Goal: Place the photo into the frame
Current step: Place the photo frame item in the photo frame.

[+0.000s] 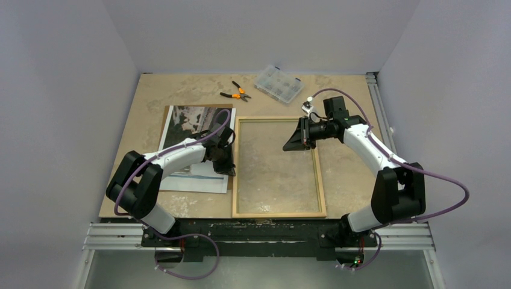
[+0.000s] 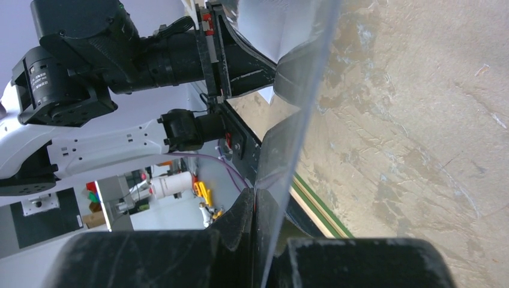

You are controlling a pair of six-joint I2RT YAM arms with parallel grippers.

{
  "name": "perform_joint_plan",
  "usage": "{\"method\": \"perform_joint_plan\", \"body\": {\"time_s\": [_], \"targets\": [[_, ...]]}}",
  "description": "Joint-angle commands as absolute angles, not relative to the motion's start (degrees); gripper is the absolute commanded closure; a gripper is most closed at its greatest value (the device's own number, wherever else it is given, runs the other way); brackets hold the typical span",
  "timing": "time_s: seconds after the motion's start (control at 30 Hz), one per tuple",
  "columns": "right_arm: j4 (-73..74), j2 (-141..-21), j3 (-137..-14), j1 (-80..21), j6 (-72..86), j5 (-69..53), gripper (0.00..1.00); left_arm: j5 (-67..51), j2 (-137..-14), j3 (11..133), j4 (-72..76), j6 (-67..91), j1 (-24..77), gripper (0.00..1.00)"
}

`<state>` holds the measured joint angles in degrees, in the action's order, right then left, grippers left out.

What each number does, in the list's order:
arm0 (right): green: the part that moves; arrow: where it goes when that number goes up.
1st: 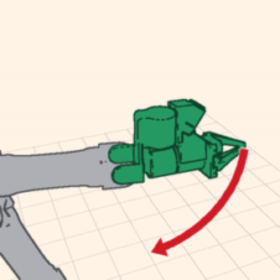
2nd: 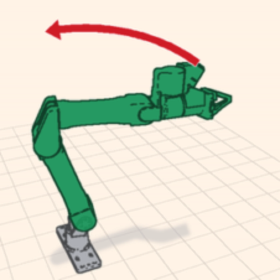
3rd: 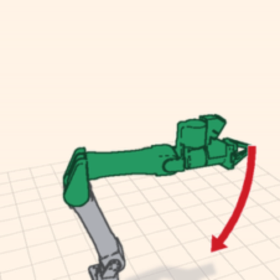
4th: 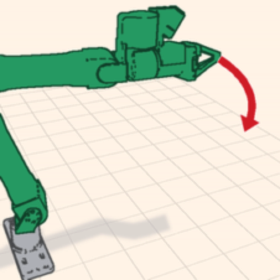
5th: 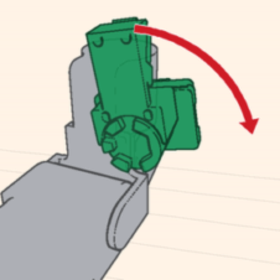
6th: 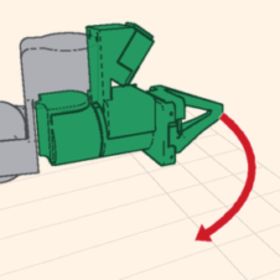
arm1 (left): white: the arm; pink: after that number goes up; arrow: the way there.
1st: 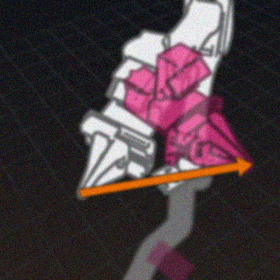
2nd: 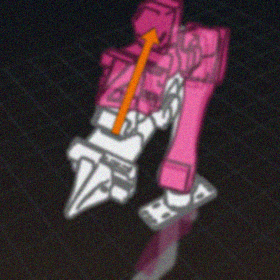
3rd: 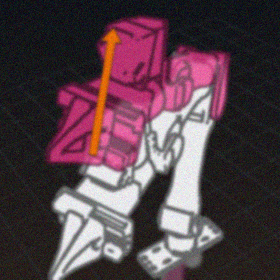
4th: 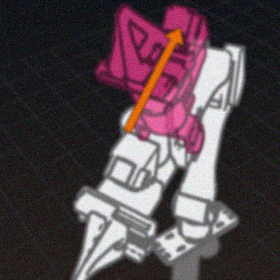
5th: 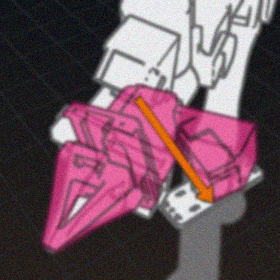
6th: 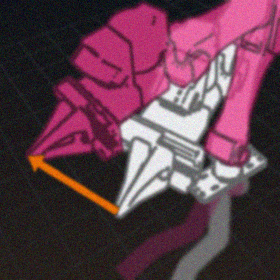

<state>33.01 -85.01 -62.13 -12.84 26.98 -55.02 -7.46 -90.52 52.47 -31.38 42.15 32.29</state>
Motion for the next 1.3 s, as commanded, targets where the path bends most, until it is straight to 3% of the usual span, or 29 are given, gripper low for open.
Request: {"method": "perform_joint_plan", "body": {"time_s": [0.0, 0.33, 1.0, 1.07, 1.27], "targets": [[32.6, -84.5, -64.2, -14.2, 25.8, -58.7, 1.00, -0.3, -95.2, 50.0, -32.1, 39.4, 33.0, 1.00], [33.9, -86.5, -64.9, -14.9, 23.3, -60.3, 1.00, -0.3, -95.5, 50.2, -32.1, 39.4, 33.2, 1.00], [48.0, -91.7, -69.9, -14.8, 16.9, -42.8, 0.99, -0.2, -95.4, 50.4, -32.7, 39.3, 33.3, 1.00], [49.5, -92.1, -71.5, -14.9, 16.0, -41.9, 0.84, -0.2, -95.4, 50.6, -32.7, 39.3, 33.3, 1.00], [52.9, -94.2, -76.1, -14.9, 13.7, -40.1, 0.54, -0.2, -95.6, 50.7, -32.6, 39.2, 33.4, 1.00]]}}
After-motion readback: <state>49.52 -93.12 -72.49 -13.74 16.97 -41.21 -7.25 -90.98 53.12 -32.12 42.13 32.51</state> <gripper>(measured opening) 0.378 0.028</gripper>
